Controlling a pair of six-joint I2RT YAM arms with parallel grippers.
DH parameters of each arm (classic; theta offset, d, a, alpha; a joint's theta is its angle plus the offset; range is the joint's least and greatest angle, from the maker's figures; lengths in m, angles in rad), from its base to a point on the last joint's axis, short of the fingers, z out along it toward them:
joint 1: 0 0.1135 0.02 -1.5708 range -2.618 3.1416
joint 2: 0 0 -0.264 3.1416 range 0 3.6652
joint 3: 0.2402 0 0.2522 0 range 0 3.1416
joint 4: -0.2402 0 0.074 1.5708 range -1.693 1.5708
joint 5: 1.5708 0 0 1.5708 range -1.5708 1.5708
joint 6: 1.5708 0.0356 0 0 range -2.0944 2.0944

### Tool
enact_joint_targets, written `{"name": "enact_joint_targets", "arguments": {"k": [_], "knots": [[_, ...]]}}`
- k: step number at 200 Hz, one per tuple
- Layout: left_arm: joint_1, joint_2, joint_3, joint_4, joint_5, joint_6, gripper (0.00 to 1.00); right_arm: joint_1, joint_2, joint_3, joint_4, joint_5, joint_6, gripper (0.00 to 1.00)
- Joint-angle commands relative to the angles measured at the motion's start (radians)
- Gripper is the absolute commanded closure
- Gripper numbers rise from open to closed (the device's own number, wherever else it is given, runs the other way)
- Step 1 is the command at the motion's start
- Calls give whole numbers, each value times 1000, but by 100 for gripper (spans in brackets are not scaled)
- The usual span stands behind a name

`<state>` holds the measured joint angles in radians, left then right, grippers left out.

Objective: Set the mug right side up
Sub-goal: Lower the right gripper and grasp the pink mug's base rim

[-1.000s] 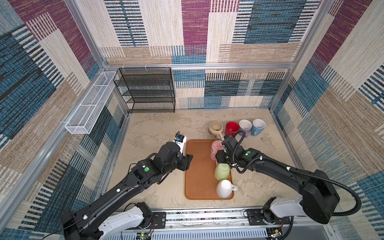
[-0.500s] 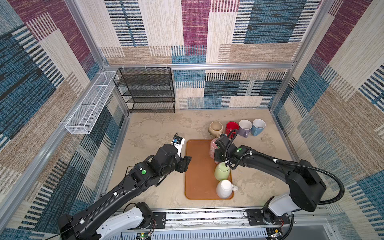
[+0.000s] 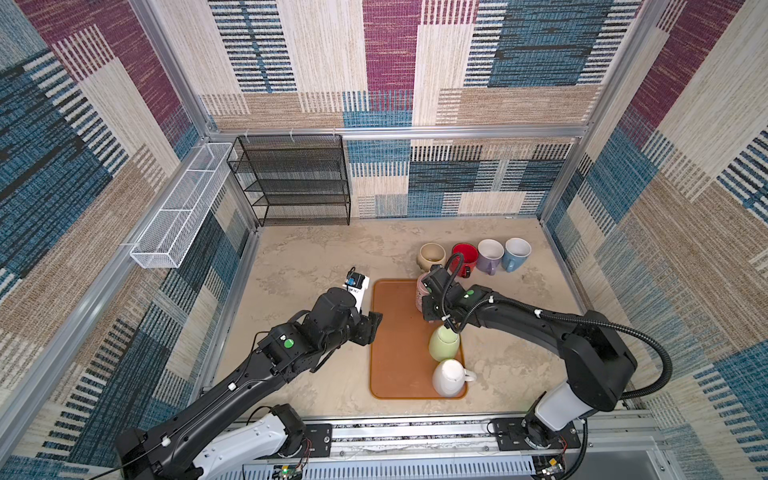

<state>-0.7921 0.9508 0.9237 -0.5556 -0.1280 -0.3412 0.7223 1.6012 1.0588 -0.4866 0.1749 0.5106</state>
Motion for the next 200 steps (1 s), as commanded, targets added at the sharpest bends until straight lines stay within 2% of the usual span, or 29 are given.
{"name": "enact_joint_targets", "arguments": {"k": [1,44,79,107,172,200], "knots": [[2,5,5,0,-4,14,34,4,-13,9,23,-42,-84,93],[5,9,5,-2,-7,11,34,5,-37,-8,46,-89,-155,91],[7,14,13,-7,-11,7,34,6,-8,13,-10,-28,-138,78],[7,14,16,-16,-15,7,34,6,16,29,-39,4,-106,72],[8,4,14,-28,-22,4,34,5,74,69,-71,20,-81,68],[8,0,6,-29,-23,2,34,6,90,79,-75,40,-80,70]]}}
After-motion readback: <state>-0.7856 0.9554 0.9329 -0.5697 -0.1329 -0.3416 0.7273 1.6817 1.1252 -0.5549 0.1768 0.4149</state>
